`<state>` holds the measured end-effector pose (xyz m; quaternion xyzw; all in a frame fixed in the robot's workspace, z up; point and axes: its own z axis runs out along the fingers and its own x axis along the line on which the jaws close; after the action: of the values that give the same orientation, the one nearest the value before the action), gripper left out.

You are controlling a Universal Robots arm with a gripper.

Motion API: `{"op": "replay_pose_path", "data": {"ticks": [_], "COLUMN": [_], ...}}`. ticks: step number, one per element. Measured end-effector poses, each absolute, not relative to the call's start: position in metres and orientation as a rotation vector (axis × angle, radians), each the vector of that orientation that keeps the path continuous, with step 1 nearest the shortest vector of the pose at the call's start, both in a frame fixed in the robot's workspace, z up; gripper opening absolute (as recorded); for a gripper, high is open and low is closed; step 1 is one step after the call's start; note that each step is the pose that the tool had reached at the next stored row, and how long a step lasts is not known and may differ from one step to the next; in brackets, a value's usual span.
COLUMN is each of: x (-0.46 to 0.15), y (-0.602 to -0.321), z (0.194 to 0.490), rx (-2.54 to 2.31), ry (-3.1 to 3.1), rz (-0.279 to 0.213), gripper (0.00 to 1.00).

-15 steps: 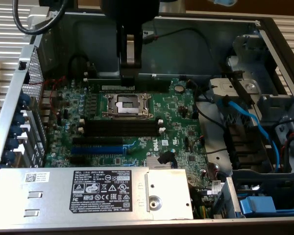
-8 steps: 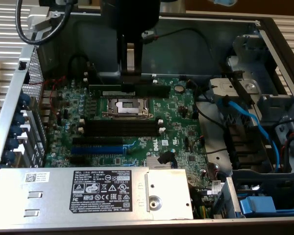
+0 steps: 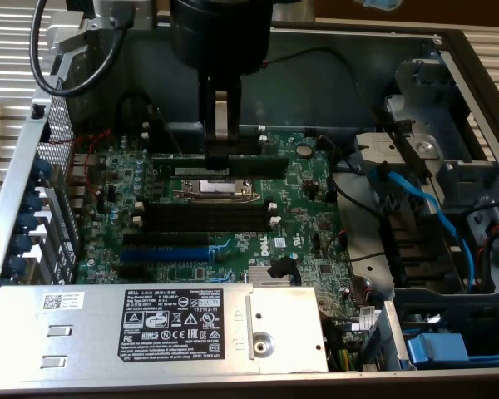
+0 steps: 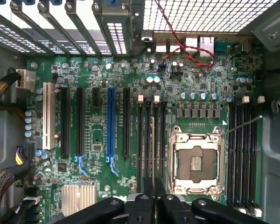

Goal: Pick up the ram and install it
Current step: 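Insert the ram into the slot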

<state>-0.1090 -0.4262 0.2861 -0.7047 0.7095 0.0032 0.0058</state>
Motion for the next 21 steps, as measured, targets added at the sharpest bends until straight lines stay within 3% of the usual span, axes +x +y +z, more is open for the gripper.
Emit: {"op": "replay_pose_path", "data": {"ticks": [12, 21], "x": [-0.111, -0.111], "y": [-0.435, -0.439], "z": [0.265, 0.258], "rx": [-2.202, -2.211], "ry": [2.217, 2.194], "rz": [0.019, 0.068], "gripper": [0.12, 0.12]}}
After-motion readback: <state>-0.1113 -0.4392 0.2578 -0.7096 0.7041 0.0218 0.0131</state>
